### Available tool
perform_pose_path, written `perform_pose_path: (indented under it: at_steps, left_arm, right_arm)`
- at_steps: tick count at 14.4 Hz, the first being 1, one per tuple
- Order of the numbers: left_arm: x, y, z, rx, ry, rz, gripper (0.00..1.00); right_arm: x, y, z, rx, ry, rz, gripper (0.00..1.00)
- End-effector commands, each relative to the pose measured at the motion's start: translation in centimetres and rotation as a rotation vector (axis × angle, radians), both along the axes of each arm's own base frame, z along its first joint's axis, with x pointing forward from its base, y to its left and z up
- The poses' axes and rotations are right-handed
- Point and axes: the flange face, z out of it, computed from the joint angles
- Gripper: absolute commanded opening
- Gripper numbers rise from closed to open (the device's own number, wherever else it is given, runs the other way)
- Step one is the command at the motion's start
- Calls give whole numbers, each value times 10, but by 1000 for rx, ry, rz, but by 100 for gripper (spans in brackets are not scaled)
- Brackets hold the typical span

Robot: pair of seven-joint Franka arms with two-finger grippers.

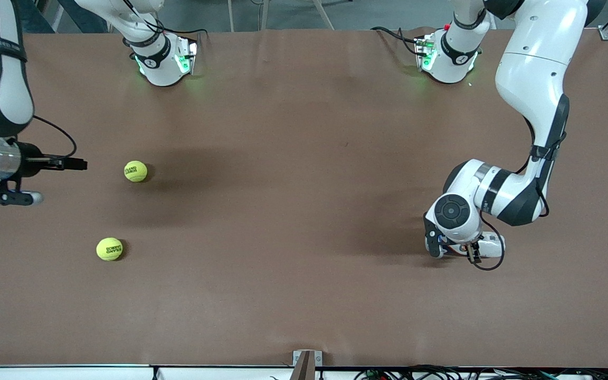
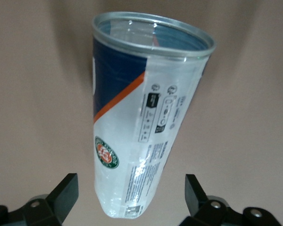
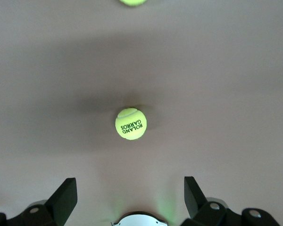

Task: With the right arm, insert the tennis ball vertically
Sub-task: 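Turn the tube upright with the left gripper while the right gripper reaches a ball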

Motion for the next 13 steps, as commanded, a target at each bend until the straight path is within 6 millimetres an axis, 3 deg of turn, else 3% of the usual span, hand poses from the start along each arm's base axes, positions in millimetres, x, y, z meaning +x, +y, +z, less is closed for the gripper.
perform_pose_path:
  at_steps: [1,6,8,10,13]
  left_arm:
    - [1,-11,-7,41,-16,-40,99]
    - [0,-9,-22,85,-25,-54,99]
    - [-3,-18,-25,97,-37,-63,97]
    - [-5,-23,-28,109,-51,-57,97]
    - [-6,-21,-38,141,-73,-54,95]
  right_arm:
    - [-22,8,-46,-2,25,15,100]
    - [-55,11,-121,-4,-1,9,100]
    - [-65,14,-148,-7,-26,9,100]
    - [-69,15,-168,-3,-6,4,100]
    - [-68,16,-182,-3,-3,5,100]
